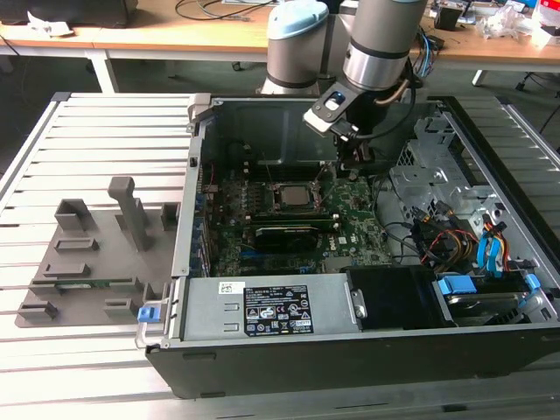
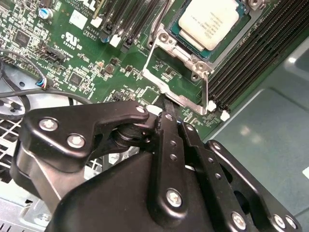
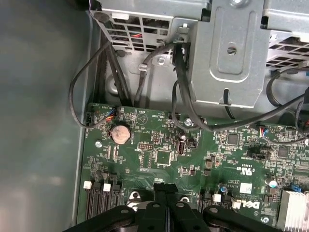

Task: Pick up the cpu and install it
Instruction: 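Close the cpu cover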

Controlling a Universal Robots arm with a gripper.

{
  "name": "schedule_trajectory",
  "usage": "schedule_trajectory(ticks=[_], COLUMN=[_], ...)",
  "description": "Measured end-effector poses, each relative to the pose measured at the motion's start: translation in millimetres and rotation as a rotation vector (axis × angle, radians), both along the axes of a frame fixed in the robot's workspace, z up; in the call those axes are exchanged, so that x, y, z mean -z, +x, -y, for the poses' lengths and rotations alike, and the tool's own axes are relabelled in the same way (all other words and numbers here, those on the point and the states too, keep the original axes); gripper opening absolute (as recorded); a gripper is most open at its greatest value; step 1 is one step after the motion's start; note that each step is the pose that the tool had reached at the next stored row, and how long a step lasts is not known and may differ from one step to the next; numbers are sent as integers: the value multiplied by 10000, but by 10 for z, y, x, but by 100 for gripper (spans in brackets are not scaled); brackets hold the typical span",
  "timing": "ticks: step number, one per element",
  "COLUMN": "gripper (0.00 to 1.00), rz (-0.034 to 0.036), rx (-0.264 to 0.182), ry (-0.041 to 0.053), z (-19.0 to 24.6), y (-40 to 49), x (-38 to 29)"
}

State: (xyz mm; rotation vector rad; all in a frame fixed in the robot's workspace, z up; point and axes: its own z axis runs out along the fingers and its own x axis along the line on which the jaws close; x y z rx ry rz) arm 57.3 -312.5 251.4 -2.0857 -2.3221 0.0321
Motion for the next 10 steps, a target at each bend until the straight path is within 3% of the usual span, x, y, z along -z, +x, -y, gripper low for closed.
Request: schedule_trajectory(ticks=[10], gripper=[11], rz=[0], rx=[1], ry=[0], z=[0], y=[-66], x=[10])
